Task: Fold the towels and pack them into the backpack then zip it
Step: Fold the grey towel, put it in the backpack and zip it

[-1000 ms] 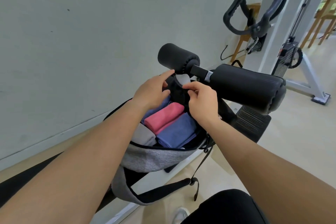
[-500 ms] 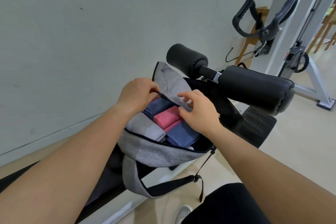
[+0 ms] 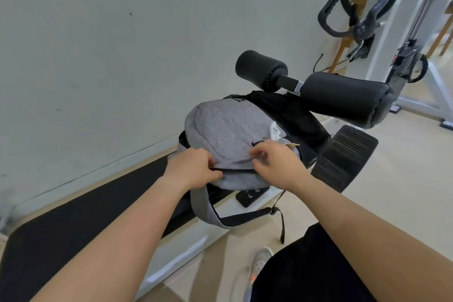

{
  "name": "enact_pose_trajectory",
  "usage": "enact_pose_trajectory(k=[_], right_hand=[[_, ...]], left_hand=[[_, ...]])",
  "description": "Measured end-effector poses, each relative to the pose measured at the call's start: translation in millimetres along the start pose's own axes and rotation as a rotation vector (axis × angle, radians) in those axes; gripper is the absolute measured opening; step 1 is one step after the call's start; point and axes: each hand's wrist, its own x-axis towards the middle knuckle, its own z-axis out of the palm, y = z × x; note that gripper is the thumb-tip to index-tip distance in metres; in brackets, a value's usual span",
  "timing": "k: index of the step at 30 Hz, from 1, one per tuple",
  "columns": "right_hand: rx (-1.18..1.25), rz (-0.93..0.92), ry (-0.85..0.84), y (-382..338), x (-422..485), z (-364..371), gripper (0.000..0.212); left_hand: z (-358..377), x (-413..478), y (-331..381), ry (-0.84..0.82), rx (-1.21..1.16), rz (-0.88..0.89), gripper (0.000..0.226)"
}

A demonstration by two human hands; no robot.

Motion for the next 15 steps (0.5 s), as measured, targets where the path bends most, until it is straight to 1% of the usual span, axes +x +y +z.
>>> enact_pose_trajectory(k=[2,4,7,8,11,13,15], right_hand=[[-0.003,0.091,0.099,22.4,-12.4,-12.6,0.023],[-0.037,0.210,0.149,52.4,-25.9,-21.6,0.023],[-0.066,0.317,0.163,90.3,-42.5,-24.8,0.028],[-0.060,0.326,0.148,97.7,-45.4,-23.1,0.028],[-0.044,0.313,0.115,107.5,-46.2,-12.4,0.028],[-0.056,0.322,0.153,108.8,-42.9,-4.3,0.028],[-0.082,0.353,0.196,110.5,-37.7,3.2,0.028]], left_hand=[[-2.9,2.0,17.8,0.097,-0.013,-0.007,0.034],[-3.0,7.0,42.7,0.185,-0.131,0.023,0.028],[10.7,22.2,86.3,0.225,-0.217,0.185,0.014],[18.5,28.1,100.2,0.221,-0.205,0.253,0.013],[46.8,43.0,132.3,0.224,-0.045,0.406,0.026],[63.7,49.2,141.5,0.242,0.061,0.423,0.032],[77.1,53.9,141.3,0.256,0.142,0.387,0.039]])
